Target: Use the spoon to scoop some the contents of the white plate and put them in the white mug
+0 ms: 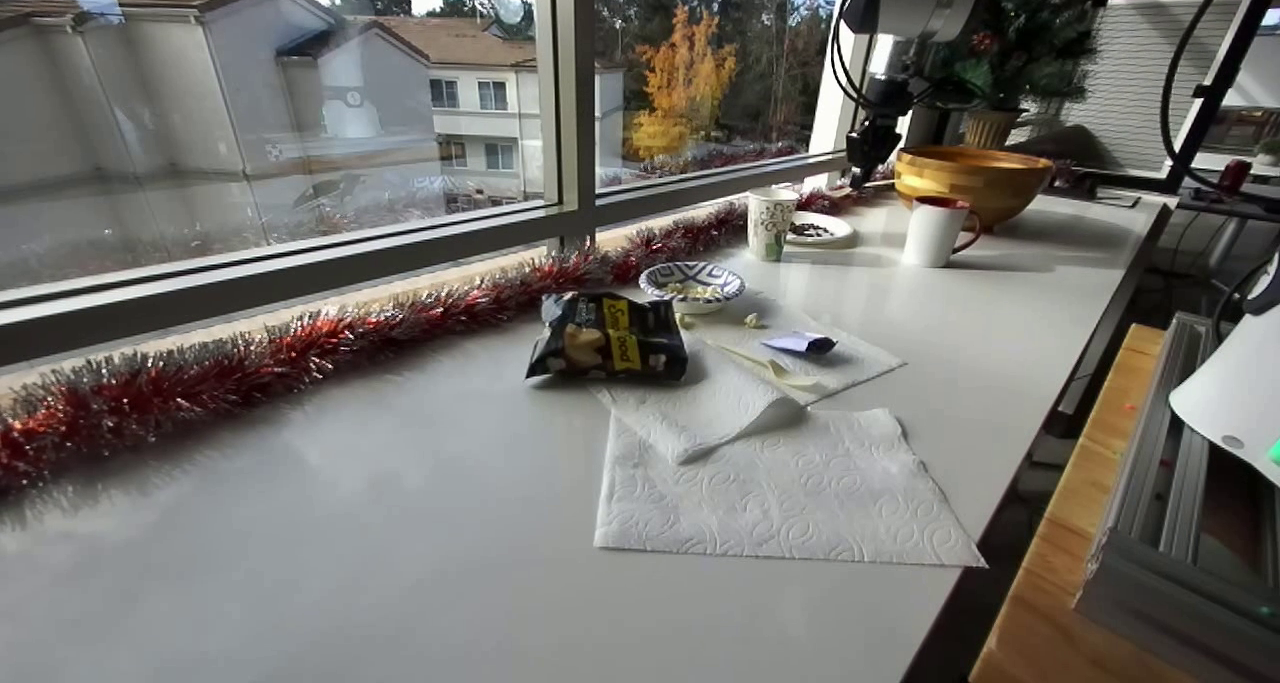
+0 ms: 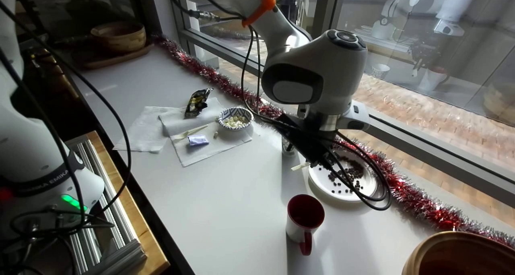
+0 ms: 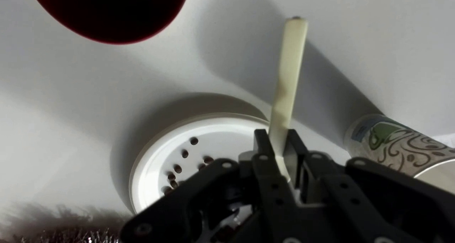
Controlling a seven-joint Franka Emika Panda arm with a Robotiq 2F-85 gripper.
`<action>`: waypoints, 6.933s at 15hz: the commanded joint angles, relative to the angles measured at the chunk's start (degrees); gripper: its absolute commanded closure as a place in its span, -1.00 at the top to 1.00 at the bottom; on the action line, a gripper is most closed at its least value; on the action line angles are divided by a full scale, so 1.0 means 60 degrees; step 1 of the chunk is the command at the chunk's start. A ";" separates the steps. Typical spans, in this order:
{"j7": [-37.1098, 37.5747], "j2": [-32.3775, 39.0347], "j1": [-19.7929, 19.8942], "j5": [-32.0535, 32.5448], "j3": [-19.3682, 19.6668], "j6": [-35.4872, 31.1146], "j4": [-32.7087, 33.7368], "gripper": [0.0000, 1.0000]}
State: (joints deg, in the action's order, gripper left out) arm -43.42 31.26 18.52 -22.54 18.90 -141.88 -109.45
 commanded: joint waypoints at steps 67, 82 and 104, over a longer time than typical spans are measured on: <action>0.6382 0.6607 0.3370 -0.0656 -0.2371 0.3383 0.9590 -0.93; 0.8659 0.6624 0.2218 0.0113 -0.0283 0.2972 0.9430 -0.93; 0.7585 0.2905 0.0029 0.0217 0.1366 0.0715 0.4109 -0.93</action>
State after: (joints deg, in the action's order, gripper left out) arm 3.26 55.77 22.63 -21.46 25.51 -133.75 -73.48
